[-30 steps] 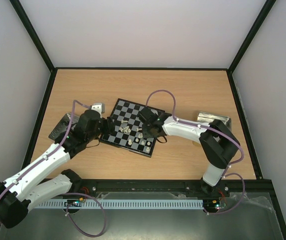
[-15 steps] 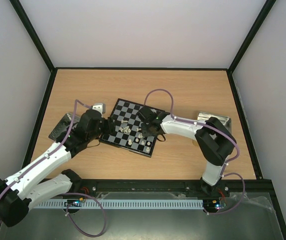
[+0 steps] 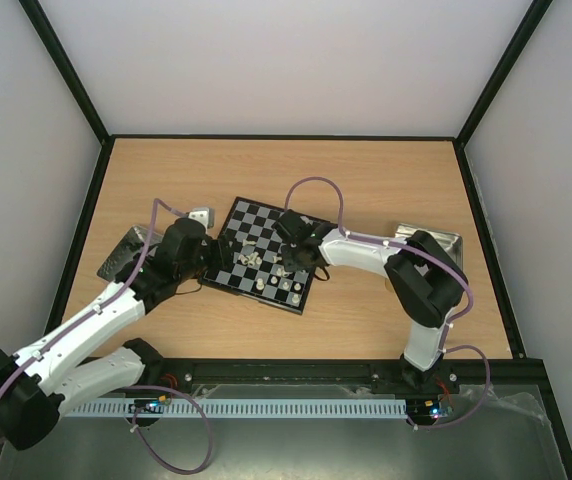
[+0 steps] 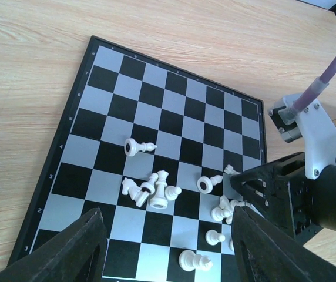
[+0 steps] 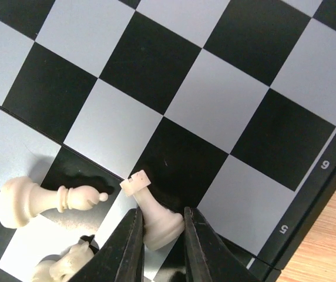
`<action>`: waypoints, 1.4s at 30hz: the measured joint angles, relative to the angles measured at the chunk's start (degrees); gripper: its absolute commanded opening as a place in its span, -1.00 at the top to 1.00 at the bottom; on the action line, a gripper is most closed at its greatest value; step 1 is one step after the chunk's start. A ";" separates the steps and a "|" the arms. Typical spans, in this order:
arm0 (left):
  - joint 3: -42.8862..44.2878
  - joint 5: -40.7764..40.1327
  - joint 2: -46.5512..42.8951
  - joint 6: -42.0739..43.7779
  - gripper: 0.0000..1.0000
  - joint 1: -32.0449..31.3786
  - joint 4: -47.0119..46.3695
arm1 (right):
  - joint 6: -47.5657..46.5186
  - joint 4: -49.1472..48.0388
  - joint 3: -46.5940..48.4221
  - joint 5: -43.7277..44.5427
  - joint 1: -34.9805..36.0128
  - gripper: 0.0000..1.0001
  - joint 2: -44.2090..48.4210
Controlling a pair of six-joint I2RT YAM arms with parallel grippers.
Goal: Set up the chess pieces on the board
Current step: Pick up the chess piece from the chessboard, then place the chess piece on the chessboard.
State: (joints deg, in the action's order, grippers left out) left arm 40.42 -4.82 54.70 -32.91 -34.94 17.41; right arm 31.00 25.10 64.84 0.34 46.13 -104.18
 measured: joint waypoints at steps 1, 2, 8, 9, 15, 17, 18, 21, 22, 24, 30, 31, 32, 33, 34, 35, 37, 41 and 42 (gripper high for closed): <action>0.00 0.28 0.13 -0.11 -0.21 0.00 -0.04 | -0.37 -0.24 0.00 0.00 -0.11 0.77 0.00; 0.00 0.59 0.33 -0.33 -0.21 0.00 -0.20 | -0.74 -0.57 0.00 0.00 -0.20 0.80 -0.02; -0.02 3.17 1.86 -1.97 -0.22 0.00 -1.25 | -2.54 -4.90 -0.85 0.39 -0.76 0.81 -0.07; -0.02 3.61 2.16 -2.34 -0.22 0.00 -1.57 | -2.75 -5.86 -1.33 0.55 -0.81 0.81 0.04; -0.04 9.11 4.74 -6.36 -0.24 1.64 -4.68 | -4.04 -12.46 -6.99 0.37 -0.81 0.81 3.91; -0.42 11.74 5.68 -8.35 -0.25 2.56 -6.97 | -4.37 -15.02 -8.83 -0.46 -0.81 0.81 6.16; -0.74 13.29 6.27 -9.40 -0.25 3.06 -8.37 | -4.55 -16.35 -9.64 -1.03 -0.81 0.81 7.39; -1.55 17.46 8.33 -12.04 -0.27 3.98 -12.00 | -5.01 -20.87 -12.07 -3.45 -0.81 0.80 11.26; -1.64 18.49 8.94 -12.66 -0.28 4.13 -12.83 | -5.07 -22.25 -12.79 -4.31 -0.81 0.80 12.44; -1.81 20.76 10.08 -13.81 -0.30 4.24 -14.86 | -5.16 -24.94 -14.29 -6.34 -0.81 0.80 14.58; -1.86 27.41 12.63 -16.70 -0.32 4.66 -21.14 | -5.29 -32.13 -19.06 -14.16 -0.81 0.80 20.24; -1.86 28.50 13.11 -17.20 -0.31 4.68 -22.23 | -5.27 -33.27 -19.87 -15.74 -0.81 0.80 21.09; -1.86 29.42 13.51 -17.66 -0.30 4.74 -23.12 | -5.27 -33.99 -20.37 -16.81 -0.81 0.80 21.68; -1.86 30.18 13.88 -18.12 -0.27 4.76 -23.96 | -5.22 -35.06 -21.05 -18.25 -0.81 0.80 22.43; -1.88 30.97 14.29 -18.64 -0.22 4.76 -24.79 | -5.11 -36.11 -21.75 -19.80 -0.81 0.80 23.26; -1.88 31.76 14.69 -19.15 -0.17 4.76 -25.62 | -5.07 -36.68 -22.12 -20.83 -0.81 0.80 23.82; -1.88 33.42 15.58 -20.22 -0.05 4.87 -27.43 | -4.94 -38.40 -22.80 -23.28 -0.81 0.80 24.90; -1.90 35.19 16.50 -21.64 0.20 5.03 -28.96 | -4.59 -40.85 -23.06 -26.40 -0.81 0.80 25.42; -1.92 35.39 16.52 -21.68 0.29 5.03 -29.07 | -4.39 -41.29 -23.12 -26.82 -0.81 0.80 25.42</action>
State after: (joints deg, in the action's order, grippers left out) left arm 38.50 30.57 71.22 -54.59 -29.91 -11.66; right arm 26.61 -16.19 41.71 -26.48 45.32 -78.76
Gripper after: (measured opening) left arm 0.448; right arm 0.114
